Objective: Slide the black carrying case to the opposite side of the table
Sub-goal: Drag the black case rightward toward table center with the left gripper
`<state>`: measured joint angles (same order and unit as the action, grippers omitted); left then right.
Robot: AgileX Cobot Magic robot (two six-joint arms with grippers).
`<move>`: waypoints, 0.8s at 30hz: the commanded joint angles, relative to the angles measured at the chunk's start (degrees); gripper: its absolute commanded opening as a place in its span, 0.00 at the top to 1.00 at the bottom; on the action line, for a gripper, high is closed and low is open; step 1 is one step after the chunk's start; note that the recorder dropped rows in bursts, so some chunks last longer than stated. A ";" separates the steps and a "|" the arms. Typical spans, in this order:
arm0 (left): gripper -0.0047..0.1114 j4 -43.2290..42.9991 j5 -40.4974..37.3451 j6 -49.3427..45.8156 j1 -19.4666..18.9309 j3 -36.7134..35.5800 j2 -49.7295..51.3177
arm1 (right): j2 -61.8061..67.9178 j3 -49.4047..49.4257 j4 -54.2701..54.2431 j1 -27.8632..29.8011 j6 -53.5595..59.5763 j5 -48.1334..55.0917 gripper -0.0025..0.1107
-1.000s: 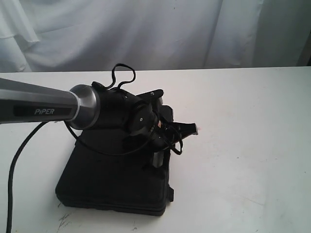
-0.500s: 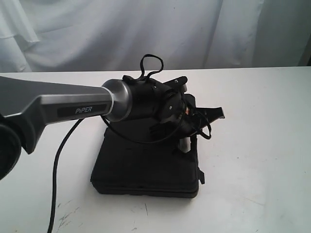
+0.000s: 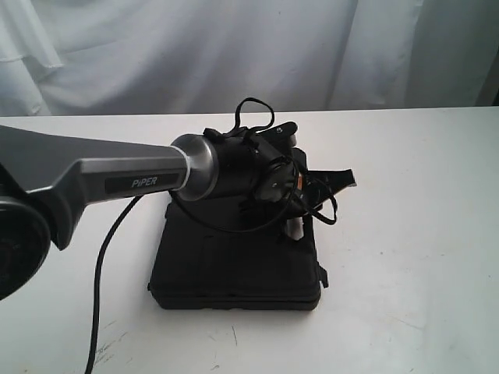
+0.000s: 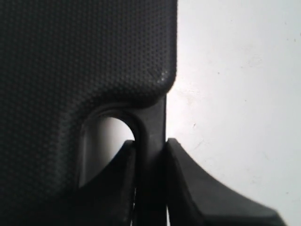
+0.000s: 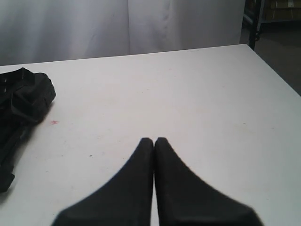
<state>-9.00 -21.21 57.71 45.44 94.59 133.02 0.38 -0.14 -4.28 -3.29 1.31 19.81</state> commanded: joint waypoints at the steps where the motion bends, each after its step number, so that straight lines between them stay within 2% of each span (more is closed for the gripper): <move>1: 0.63 0.95 7.05 1.15 -0.17 0.35 0.25 | -0.38 0.14 0.33 0.00 0.19 -0.06 0.98; 2: 0.56 0.95 6.84 0.08 -0.17 0.35 -0.04 | -0.38 0.14 0.33 0.00 0.19 -0.06 0.98; 3: 0.53 0.95 6.40 0.09 -0.17 0.35 -0.39 | -0.38 0.14 0.33 0.00 0.19 -0.06 0.98; 11: 0.53 -5.17 3.60 0.09 -0.92 0.35 -5.42 | -0.38 0.14 0.33 0.00 0.19 -0.06 0.98; 17: 0.53 -5.27 0.30 0.09 -0.92 0.35 -5.97 | -0.38 0.14 0.33 0.00 0.19 -0.06 0.98; 20: 0.61 -7.09 -2.10 -0.15 -0.92 0.35 -7.71 | -0.38 0.14 0.33 0.00 0.19 -0.06 0.98; 24: 0.91 -13.11 -5.70 -3.02 -0.92 0.35 -11.90 | -0.38 0.14 0.33 0.00 0.19 -0.06 0.98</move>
<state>-17.97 -24.66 56.85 44.68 94.86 125.14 0.38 -0.14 -4.28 -3.29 1.31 19.81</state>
